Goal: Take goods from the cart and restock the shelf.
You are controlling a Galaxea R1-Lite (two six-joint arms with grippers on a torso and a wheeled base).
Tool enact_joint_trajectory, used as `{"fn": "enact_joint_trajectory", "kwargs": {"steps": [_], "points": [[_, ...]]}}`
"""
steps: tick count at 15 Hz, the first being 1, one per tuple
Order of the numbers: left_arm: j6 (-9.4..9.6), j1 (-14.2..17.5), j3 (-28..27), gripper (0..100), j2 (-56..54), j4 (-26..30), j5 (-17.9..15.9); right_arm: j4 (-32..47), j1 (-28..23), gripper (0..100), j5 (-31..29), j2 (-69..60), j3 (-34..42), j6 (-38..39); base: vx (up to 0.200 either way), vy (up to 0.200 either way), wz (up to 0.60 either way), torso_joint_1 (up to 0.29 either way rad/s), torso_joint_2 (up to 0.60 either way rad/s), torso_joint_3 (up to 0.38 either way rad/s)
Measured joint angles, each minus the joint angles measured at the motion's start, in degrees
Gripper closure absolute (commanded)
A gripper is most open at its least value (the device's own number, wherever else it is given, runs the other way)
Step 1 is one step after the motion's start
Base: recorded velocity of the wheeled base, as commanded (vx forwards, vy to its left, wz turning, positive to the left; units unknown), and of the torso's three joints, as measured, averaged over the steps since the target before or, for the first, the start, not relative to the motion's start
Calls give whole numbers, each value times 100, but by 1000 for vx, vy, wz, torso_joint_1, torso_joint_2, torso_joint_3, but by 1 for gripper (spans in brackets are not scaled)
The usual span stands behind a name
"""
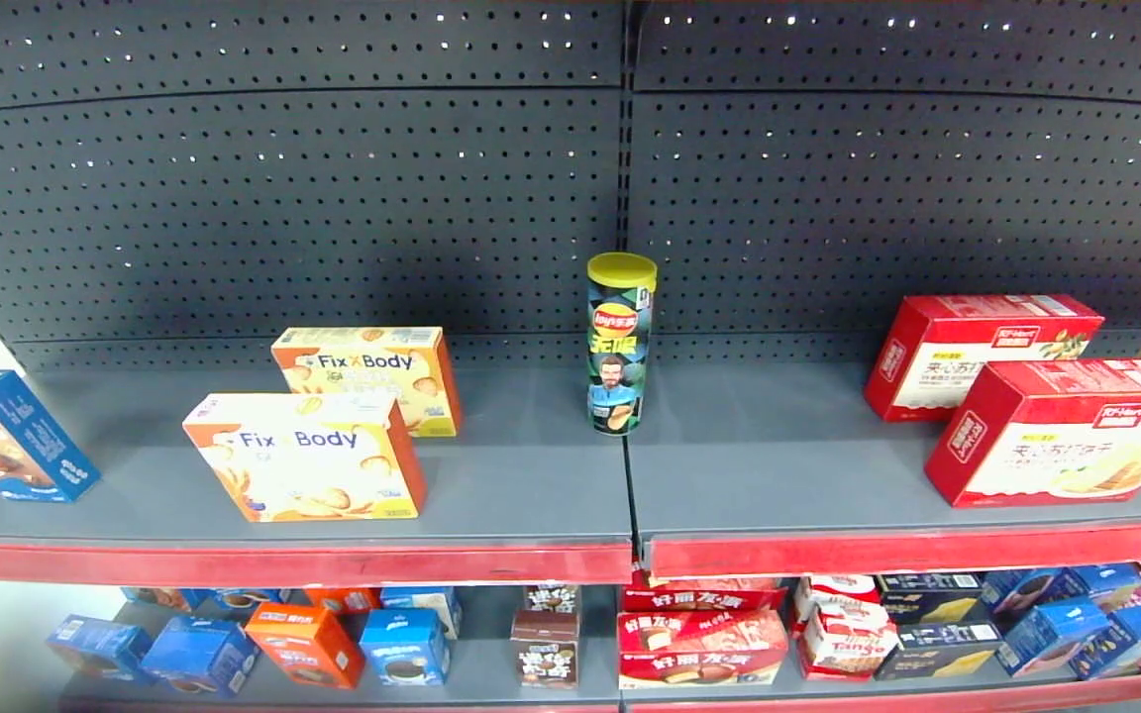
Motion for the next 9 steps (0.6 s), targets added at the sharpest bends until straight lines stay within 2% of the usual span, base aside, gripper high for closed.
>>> {"fn": "enact_joint_trajectory", "kwargs": {"steps": [7, 9], "points": [[-2, -1, 0, 0, 0, 0, 0, 22, 17, 0, -2, -13, -26, 77, 0, 0, 0, 0, 0, 0], [-2, 0, 0, 0, -2, 0, 0, -62, 112, 0, 18, 30, -362, 171, 0, 0, 0, 0, 0, 0]]}}
